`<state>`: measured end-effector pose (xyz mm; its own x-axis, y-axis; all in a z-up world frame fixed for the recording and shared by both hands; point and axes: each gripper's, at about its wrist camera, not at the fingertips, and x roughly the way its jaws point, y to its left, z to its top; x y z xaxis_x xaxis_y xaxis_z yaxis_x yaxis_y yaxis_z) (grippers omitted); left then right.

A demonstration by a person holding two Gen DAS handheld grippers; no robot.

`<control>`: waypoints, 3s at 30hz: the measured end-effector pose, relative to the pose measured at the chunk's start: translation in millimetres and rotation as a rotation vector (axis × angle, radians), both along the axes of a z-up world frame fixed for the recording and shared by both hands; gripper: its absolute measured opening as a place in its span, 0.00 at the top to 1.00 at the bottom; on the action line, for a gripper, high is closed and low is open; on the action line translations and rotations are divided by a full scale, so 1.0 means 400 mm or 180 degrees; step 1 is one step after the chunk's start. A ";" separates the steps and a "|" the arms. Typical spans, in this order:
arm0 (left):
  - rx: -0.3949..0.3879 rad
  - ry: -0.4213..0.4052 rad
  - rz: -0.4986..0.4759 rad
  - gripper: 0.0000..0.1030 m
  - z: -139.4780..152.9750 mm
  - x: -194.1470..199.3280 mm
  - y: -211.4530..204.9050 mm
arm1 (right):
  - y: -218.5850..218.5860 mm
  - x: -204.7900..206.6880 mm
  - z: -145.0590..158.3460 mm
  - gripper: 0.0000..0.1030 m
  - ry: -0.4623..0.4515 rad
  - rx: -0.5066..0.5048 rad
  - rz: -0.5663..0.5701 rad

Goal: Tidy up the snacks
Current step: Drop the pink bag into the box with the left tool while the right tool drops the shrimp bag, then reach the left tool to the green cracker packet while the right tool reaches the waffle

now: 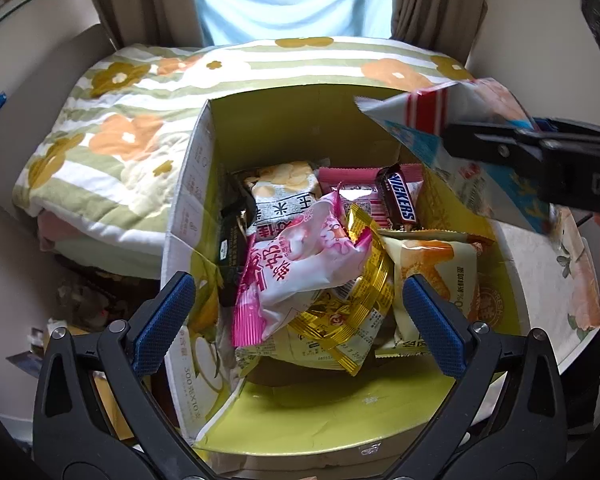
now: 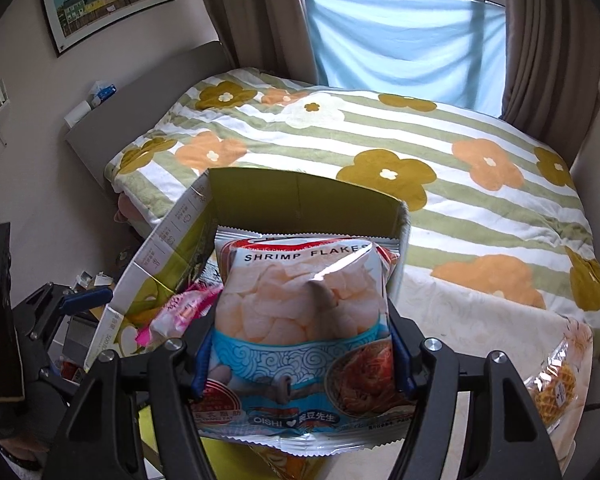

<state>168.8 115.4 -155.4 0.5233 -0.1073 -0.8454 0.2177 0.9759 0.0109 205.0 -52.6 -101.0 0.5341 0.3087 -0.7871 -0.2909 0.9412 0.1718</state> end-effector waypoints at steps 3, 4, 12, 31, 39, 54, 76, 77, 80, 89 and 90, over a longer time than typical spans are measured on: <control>-0.0013 -0.0002 0.0032 0.00 -0.002 -0.005 0.010 | 0.023 0.023 -0.001 0.36 0.0001 -0.0006 0.0032; -0.0002 0.0001 0.0044 0.00 -0.004 -0.005 0.014 | 0.028 0.029 -0.006 0.28 0.0013 -0.0004 0.0031; -0.0008 0.0059 0.0067 0.00 -0.010 -0.019 0.017 | 0.011 -0.010 -0.007 0.01 -0.0116 0.0097 -0.0060; -0.0164 -0.0185 -0.0334 0.00 0.098 -0.021 -0.094 | -0.148 -0.143 0.104 0.01 -0.0299 -0.0029 -0.0580; -0.0231 -0.0238 -0.0440 0.00 0.134 -0.019 -0.213 | -0.276 -0.185 0.121 0.01 -0.0320 -0.0138 -0.0784; -0.0127 -0.0177 0.0004 0.00 0.114 -0.050 -0.593 | -0.644 -0.202 0.052 0.00 -0.0187 -0.0244 -0.0395; -0.0349 0.0806 0.1872 0.00 -0.316 0.086 -0.718 | -0.799 -0.152 -0.247 0.00 0.0157 -0.0604 0.0184; -0.0347 0.0821 0.1955 0.00 -0.332 0.096 -0.712 | -0.799 -0.150 -0.255 0.00 0.0171 -0.0612 0.0200; -0.0268 0.0839 0.2128 0.00 -0.367 0.122 -0.702 | -0.803 -0.144 -0.283 0.00 0.0207 -0.0638 0.0248; -0.0265 0.0803 0.2450 0.12 -0.391 0.183 -0.672 | -0.815 -0.130 -0.349 0.00 0.0301 -0.0668 0.0371; -0.0257 0.0824 0.2453 0.15 -0.396 0.188 -0.673 | -0.816 -0.128 -0.355 0.00 0.0311 -0.0670 0.0390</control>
